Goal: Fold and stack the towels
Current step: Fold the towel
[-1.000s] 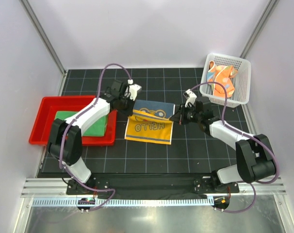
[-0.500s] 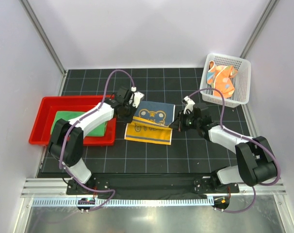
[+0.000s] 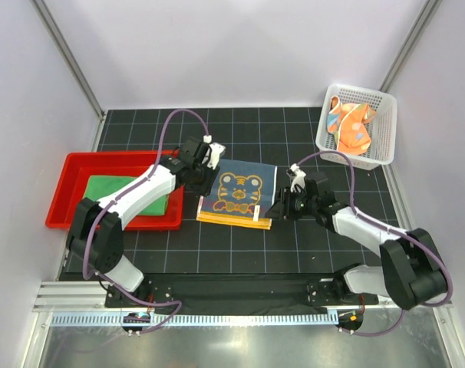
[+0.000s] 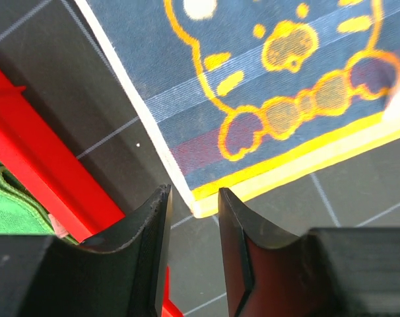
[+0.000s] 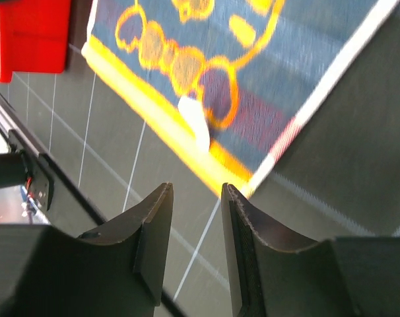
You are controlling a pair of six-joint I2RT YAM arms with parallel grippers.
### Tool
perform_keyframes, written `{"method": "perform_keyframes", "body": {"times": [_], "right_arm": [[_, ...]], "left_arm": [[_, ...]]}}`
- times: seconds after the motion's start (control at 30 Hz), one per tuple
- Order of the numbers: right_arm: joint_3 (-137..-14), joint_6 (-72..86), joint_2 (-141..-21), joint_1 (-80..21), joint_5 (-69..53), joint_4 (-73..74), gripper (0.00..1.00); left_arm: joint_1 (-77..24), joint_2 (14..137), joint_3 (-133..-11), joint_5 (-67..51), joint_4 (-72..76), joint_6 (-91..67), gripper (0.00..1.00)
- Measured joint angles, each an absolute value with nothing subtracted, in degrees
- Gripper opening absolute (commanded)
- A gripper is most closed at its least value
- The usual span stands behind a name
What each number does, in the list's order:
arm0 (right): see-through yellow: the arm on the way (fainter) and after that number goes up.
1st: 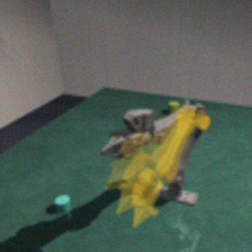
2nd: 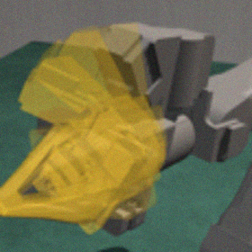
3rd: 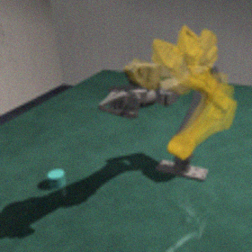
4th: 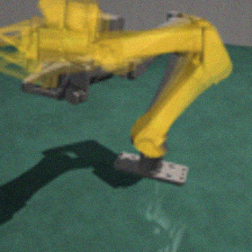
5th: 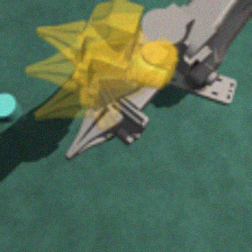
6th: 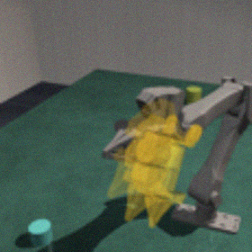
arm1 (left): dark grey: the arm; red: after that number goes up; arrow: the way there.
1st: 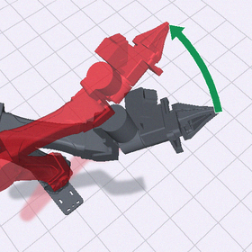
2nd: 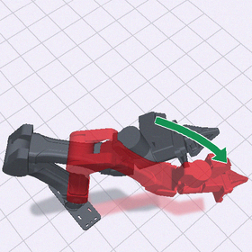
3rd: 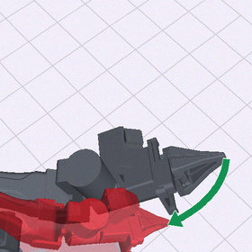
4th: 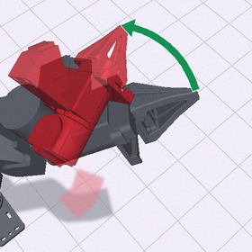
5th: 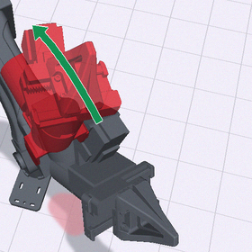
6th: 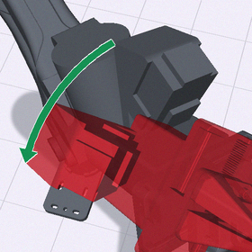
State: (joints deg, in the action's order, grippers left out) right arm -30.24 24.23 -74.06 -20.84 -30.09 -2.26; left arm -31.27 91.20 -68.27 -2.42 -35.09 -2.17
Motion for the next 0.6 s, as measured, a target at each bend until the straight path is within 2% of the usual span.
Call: {"method": "perform_keyframes", "body": {"times": [0.23, 0.5, 0.6], "right_arm": [[-30.44, 27.90, -69.38, -20.95, -24.69, 2.96, 0.39], [-37.21, 33.41, -84.29, -22.61, -16.62, 5.48, 0.43], [-39.03, 35.99, -86.21, -23.86, -13.08, 7.35, 0.45]], "left_arm": [[-32.36, 90.43, -69.19, -4.86, -35.44, -7.62, 0.39], [-32.56, 90.89, -69.28, -3.86, -35.83, -15.66, 0.41], [-32.56, 91.11, -69.58, -2.63, -37.10, -18.83, 0.42]]}}
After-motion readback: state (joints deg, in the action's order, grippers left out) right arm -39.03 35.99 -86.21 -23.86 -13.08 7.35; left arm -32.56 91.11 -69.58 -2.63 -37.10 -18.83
